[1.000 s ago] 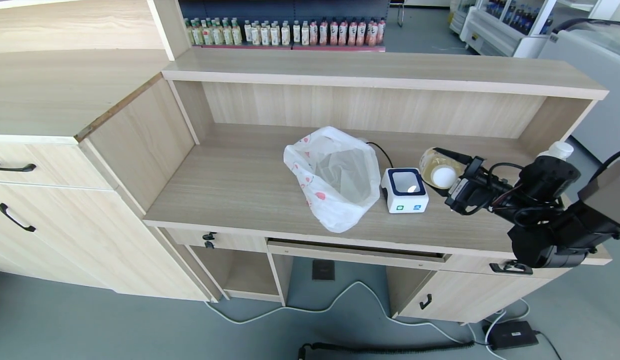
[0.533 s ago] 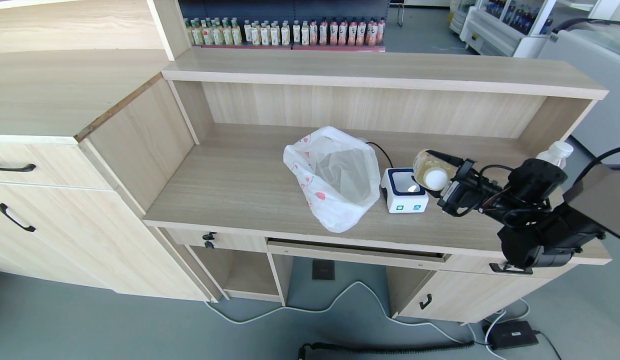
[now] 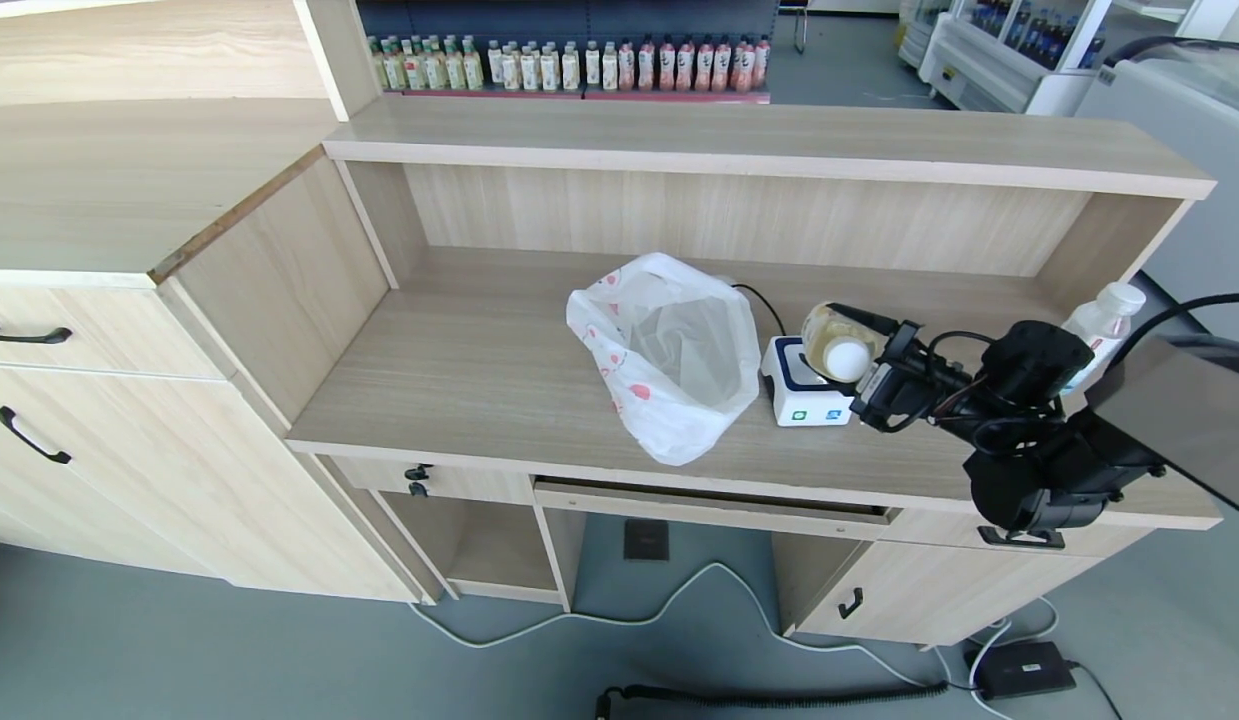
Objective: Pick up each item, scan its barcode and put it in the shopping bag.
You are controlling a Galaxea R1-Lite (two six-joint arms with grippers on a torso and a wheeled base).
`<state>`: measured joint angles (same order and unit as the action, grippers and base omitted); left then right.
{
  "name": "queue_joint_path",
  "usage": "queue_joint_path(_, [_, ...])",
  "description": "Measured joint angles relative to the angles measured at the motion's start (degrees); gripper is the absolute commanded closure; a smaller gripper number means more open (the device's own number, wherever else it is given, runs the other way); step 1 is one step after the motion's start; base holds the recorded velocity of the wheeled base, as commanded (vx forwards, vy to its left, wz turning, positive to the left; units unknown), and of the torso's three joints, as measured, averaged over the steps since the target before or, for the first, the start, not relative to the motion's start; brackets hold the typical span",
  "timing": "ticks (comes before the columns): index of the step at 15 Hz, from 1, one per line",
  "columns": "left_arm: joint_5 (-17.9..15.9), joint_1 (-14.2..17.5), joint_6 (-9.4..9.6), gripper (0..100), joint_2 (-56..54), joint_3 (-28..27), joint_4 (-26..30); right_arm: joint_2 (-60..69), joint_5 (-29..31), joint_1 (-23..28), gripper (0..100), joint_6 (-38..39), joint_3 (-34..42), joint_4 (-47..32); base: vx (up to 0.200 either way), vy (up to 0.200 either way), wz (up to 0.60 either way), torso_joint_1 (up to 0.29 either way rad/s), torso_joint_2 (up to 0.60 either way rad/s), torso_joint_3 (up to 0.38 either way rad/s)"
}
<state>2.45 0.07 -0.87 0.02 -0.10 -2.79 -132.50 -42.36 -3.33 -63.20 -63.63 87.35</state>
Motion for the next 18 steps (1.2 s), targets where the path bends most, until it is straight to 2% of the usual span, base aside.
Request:
queue_joint_path(9, [0.0,0.0,0.0,0,0.0,0.0,0.0,-3.61,0.2,-0.26,100,1.76,-5.33,-0.41,0.0,0.0,0.0,0.0,0.0,0.0])
queue_joint_path(18, [0.0,0.0,0.0,0,0.0,0.0,0.01,-5.62,0.22,-0.74,100,3.12,-7.08,-0.01,0.0,0.0,0.0,0.0,0.0,0.0])
